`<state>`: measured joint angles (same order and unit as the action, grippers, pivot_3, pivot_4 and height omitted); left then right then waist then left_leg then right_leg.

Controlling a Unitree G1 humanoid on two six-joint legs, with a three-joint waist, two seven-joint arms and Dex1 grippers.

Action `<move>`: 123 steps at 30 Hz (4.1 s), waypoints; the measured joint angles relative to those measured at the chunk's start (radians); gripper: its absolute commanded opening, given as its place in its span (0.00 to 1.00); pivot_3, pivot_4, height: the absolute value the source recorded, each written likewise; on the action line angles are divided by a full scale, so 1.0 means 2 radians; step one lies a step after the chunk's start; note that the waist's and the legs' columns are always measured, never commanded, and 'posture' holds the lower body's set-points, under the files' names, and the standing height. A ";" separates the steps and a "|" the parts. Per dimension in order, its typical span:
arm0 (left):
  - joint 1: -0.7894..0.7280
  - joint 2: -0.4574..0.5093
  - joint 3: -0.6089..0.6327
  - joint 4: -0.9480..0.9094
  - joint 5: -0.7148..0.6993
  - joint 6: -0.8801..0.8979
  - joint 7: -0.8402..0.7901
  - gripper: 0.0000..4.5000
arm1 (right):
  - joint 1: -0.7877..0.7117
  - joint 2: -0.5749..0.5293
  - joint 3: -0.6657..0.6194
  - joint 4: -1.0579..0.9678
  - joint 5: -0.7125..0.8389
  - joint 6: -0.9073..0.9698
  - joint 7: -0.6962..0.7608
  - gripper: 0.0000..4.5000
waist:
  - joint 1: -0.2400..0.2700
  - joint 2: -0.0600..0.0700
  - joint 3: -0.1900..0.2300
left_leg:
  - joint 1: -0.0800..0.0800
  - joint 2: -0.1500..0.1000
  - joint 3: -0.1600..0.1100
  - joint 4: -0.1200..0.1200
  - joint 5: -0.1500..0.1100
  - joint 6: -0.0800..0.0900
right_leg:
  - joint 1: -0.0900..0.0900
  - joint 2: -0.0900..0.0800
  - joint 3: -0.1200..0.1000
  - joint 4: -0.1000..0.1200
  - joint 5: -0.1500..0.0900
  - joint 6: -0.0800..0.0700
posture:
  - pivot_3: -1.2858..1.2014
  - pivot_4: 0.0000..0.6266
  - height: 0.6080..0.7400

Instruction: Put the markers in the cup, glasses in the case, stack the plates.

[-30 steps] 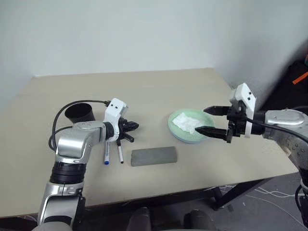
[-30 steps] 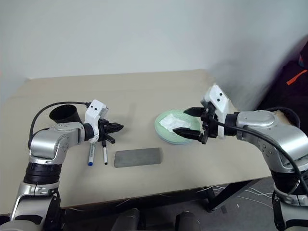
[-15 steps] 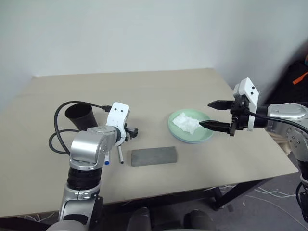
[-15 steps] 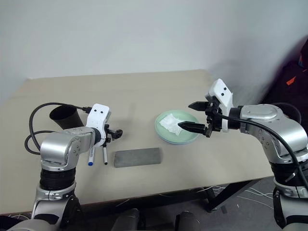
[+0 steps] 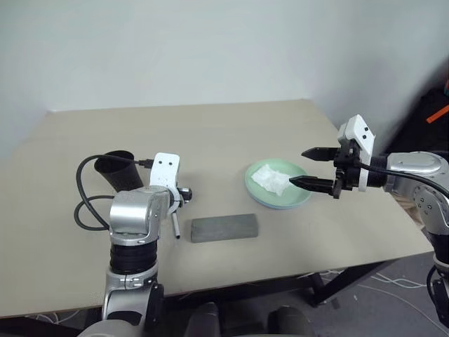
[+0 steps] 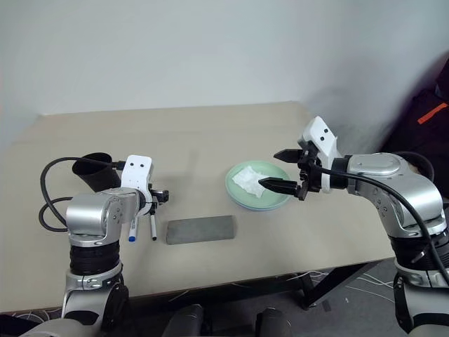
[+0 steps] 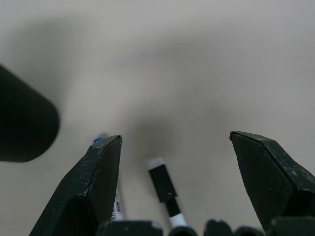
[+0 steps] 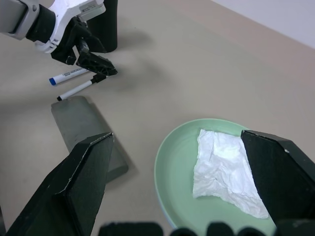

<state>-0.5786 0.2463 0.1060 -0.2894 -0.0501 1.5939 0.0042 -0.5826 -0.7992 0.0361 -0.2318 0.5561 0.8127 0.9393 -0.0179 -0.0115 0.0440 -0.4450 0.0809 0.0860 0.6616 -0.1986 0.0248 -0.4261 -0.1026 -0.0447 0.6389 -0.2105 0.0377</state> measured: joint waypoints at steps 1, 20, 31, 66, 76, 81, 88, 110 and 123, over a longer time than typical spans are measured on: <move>-0.006 0.000 -0.001 0.006 0.002 0.005 0.004 0.82 | 0.000 0.000 0.000 0.000 0.000 0.000 0.000 1.00 | 0.000 0.000 0.000 | 0.000 0.000 0.000 0.000 0.000 0.000 | 0.000 0.000 0.000 0.000 0.000 0.000 | 0.52 0.00 1.00; -0.014 -0.071 0.013 0.058 0.041 0.007 0.053 0.82 | 0.000 0.010 0.000 -0.005 0.000 0.008 -0.014 1.00 | 0.000 0.000 0.000 | 0.000 0.000 0.000 0.000 0.000 0.000 | 0.000 0.000 0.000 0.000 0.000 0.000 | 0.52 0.00 1.00; -0.014 -0.083 0.031 0.065 0.071 0.007 0.066 0.82 | 0.000 0.011 0.000 -0.005 0.000 0.009 -0.015 1.00 | 0.000 0.000 0.000 | 0.000 0.000 0.000 0.000 0.000 0.000 | 0.000 0.000 0.000 0.000 0.000 0.000 | 0.52 0.00 1.00; -0.010 -0.027 0.000 0.050 0.076 -0.041 -0.040 0.02 | 0.000 0.014 0.000 -0.007 -0.001 0.013 -0.018 1.00 | 0.000 0.000 0.000 | 0.000 -0.001 -0.001 0.000 0.000 0.000 | 0.000 0.000 0.000 0.000 0.000 0.000 | 0.52 0.00 1.00; -0.067 0.135 -0.065 0.104 0.020 -0.345 -0.210 0.02 | -0.009 0.024 0.000 -0.006 -0.001 0.013 -0.024 1.00 | -0.001 0.000 0.000 | 0.000 0.000 0.000 0.000 0.000 0.000 | -0.001 0.000 0.000 0.000 0.000 0.000 | 0.52 0.00 1.00; -0.089 0.218 -0.103 0.170 0.041 -0.514 -0.282 0.02 | -0.016 0.027 0.000 -0.007 -0.001 0.016 -0.026 1.00 | 0.000 0.000 0.000 | 0.000 0.000 0.000 -0.001 0.000 0.000 | -0.001 0.000 0.000 0.000 0.000 0.000 | 0.52 0.00 1.00; -0.142 0.229 -0.090 0.257 0.034 -0.615 -0.327 0.02 | -0.016 0.031 0.000 -0.008 -0.001 0.020 -0.031 1.00 | 0.008 0.000 0.000 | 0.000 0.000 0.001 -0.001 0.000 0.000 | -0.001 0.000 0.001 0.000 0.000 0.000 | 0.52 0.00 1.00; -0.148 0.173 0.065 0.370 -0.011 -0.730 -0.166 0.02 | -0.016 0.031 0.000 -0.011 0.000 0.028 -0.033 1.00 | 0.012 0.000 0.000 | 0.000 0.000 0.000 0.000 0.000 0.000 | 0.000 0.000 0.000 0.000 0.001 0.001 | 0.52 0.00 1.00; -0.047 0.148 0.104 0.368 -0.044 -0.795 -0.143 0.02 | -0.021 0.032 -0.001 -0.005 -0.001 0.029 -0.034 1.00 | 0.011 0.000 0.000 | 0.000 0.000 0.001 0.000 0.000 0.000 | 0.000 0.000 0.001 0.000 0.001 0.001 | 0.52 0.00 1.00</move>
<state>-0.6731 0.5424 0.3146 0.4471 -0.1375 0.0045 -0.2823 -0.6245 -0.7354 0.0343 -0.2423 0.5550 0.8703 0.8719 0.0051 -0.0122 0.0437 -0.4452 0.0807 0.0873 0.6625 -0.1985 0.0248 -0.4268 -0.1029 -0.0436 0.6393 -0.2089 0.0392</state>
